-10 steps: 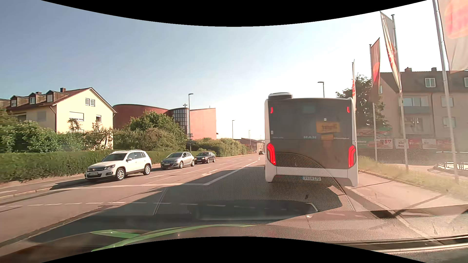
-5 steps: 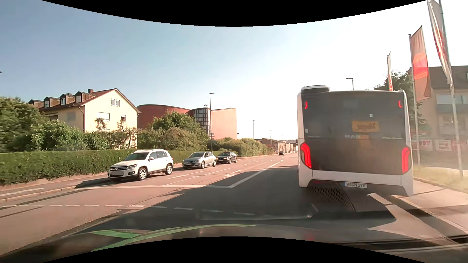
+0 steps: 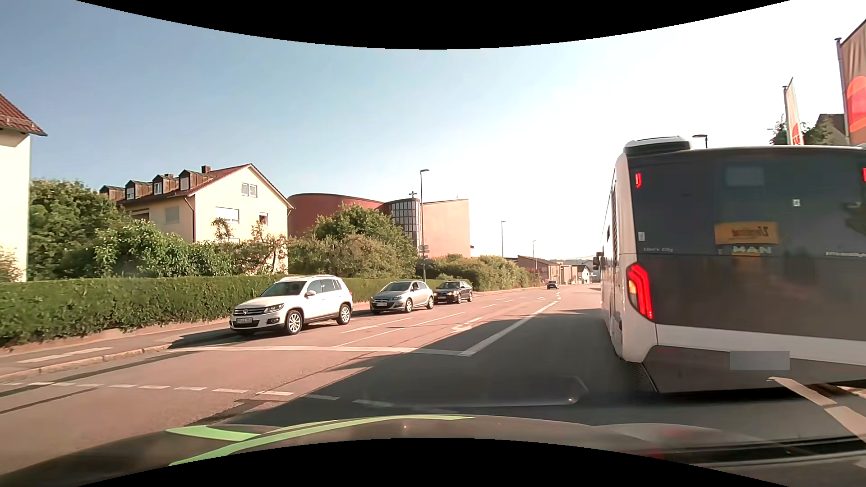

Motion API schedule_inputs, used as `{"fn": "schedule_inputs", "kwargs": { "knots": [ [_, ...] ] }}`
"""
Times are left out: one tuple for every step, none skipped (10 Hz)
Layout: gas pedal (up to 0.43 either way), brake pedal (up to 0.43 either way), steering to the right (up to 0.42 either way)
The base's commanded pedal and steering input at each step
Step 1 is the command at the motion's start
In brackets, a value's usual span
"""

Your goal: Follow the waypoints while adhering to traffic rules and regulations

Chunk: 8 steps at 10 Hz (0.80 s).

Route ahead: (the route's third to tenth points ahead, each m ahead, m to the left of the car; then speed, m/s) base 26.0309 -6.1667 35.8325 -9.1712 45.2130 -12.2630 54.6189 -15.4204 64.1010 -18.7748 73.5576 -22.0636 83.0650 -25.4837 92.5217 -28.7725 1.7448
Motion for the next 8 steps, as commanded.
{"fn": "schedule_inputs", "kwargs": {
  "knots": [
    [0.000,0.000,-0.180],
    [0.008,0.000,-0.124],
    [0.008,0.000,-0.071],
    [0.008,0.000,-0.008],
    [0.008,0.000,0.035],
    [0.008,0.000,0.064],
    [0.008,0.000,0.095],
    [0.008,0.000,0.123]
  ]
}}
